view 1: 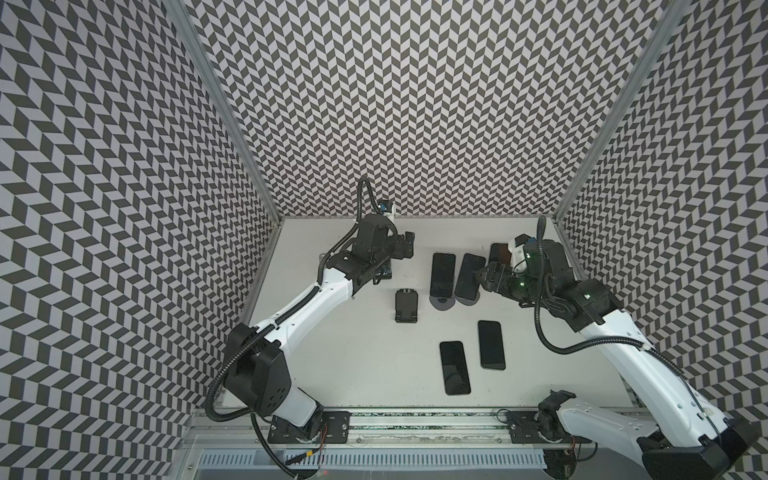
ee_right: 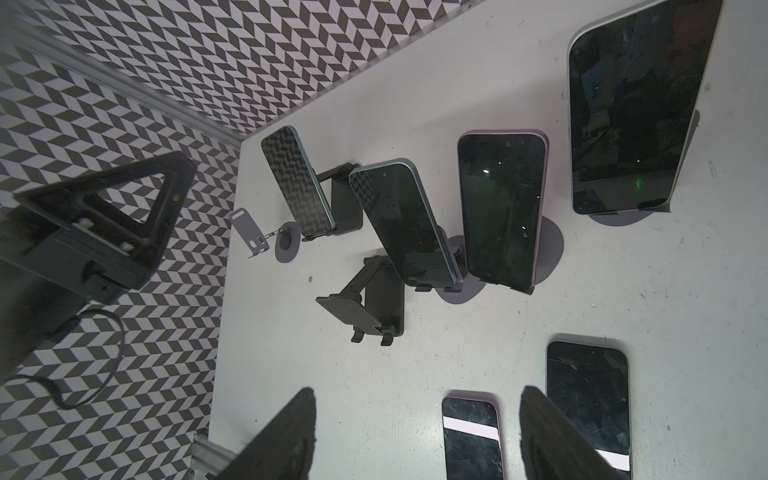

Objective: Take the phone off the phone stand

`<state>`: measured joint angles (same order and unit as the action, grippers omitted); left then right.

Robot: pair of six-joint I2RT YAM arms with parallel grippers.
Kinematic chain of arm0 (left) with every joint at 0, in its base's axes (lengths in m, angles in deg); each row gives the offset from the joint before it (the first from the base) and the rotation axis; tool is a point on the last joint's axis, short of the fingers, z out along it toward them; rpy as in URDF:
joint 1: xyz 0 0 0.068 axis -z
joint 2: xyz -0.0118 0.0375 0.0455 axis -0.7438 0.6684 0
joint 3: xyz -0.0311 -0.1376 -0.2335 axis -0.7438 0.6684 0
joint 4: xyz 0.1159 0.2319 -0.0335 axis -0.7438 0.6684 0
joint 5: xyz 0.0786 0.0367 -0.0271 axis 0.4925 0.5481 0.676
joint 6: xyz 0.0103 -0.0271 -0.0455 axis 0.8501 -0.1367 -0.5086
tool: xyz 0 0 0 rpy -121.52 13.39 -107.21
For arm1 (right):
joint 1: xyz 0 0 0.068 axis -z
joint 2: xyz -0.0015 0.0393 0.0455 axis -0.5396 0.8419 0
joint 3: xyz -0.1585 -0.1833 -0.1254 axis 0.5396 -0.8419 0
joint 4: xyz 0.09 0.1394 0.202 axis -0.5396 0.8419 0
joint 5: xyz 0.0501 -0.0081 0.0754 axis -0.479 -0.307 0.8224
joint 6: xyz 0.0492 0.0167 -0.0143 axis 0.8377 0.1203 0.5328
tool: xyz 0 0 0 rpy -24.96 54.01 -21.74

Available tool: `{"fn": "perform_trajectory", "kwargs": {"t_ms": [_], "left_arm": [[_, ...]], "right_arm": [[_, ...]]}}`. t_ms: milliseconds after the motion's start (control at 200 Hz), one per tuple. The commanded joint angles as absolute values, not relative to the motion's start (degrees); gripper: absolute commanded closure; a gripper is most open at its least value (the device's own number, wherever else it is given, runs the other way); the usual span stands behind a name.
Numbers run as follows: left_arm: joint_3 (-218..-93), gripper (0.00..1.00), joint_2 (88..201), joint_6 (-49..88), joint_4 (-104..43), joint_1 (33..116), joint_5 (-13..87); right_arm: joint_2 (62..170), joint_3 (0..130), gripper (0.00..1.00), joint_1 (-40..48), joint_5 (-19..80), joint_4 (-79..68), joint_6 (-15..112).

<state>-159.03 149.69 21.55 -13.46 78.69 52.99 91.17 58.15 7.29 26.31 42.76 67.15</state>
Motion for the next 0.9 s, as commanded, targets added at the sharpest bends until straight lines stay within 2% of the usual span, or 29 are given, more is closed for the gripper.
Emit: {"fn": "perform_trajectory", "kwargs": {"t_ms": [0,225,471,891], "left_arm": [[-158.9,0.08,149.9,22.4,-13.2,77.6,52.3],[-157.9,0.07,150.2,23.7,-13.5,75.1,52.2],[-158.3,0.07,151.3,23.8,-11.9,71.2,50.6],[-155.9,0.06,148.8,26.7,-12.7,70.5,48.2]], "right_arm": [[92.3,61.4,0.25,6.8,25.4,41.8,65.5],[94.6,63.0,0.25,4.1,24.9,41.7,65.3],[98.5,65.6,0.25,-3.0,21.6,40.5,67.1],[107.1,70.8,0.25,-10.3,16.3,36.4,71.3]]}}
